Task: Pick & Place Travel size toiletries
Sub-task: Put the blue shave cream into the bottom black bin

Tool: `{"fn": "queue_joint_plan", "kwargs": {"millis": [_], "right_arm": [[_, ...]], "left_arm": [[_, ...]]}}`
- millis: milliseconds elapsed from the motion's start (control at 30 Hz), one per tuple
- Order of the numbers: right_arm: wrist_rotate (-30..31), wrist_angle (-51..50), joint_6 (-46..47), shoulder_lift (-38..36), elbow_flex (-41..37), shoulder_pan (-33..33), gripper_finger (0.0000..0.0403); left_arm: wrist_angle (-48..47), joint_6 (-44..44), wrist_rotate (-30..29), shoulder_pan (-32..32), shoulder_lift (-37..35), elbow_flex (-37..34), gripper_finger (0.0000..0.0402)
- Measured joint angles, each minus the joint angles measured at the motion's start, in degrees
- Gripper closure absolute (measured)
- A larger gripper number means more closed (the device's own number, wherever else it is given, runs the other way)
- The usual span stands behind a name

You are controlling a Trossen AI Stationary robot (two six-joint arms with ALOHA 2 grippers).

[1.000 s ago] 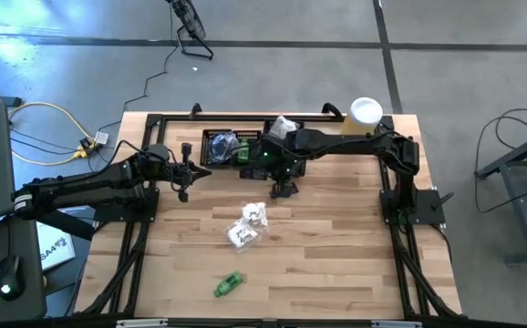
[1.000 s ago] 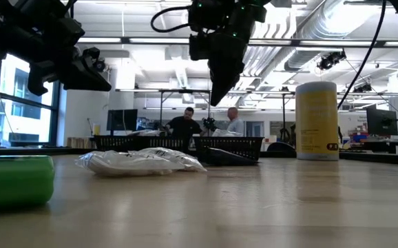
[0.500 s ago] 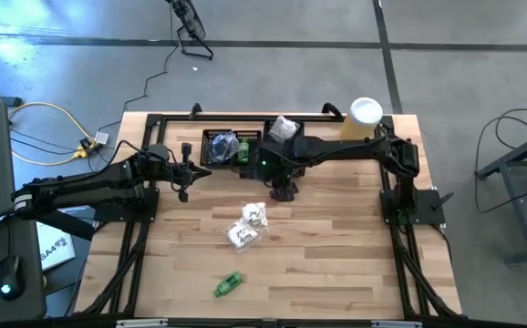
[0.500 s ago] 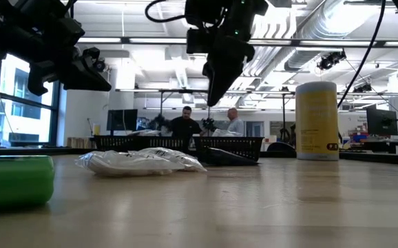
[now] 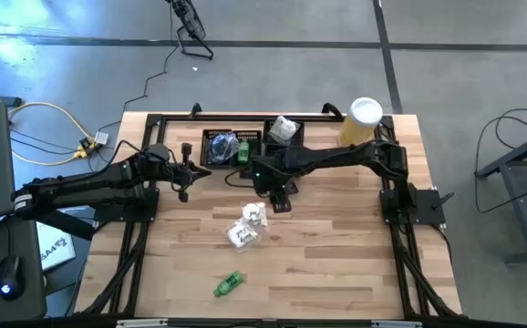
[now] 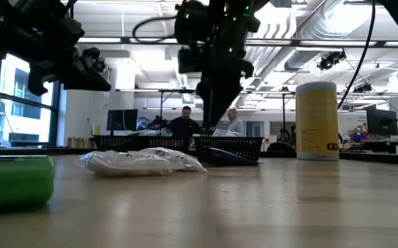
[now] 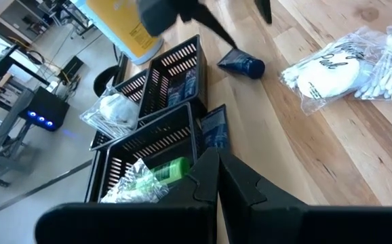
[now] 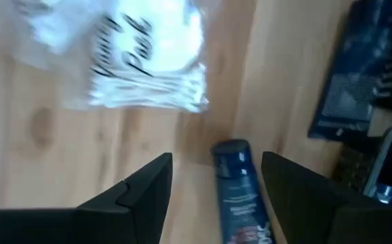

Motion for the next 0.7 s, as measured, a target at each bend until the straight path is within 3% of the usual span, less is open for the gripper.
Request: {"fn": "queue_joint_plan", "kwargs": {"millis": [700], "right_arm": [[3.1, 1.4, -0.9, 6.1, 0.0, -0.4, 0.0185]], "left_arm": [[0.0, -0.2, 0.0, 0.0, 0.0, 0.0, 0.0401]]}}
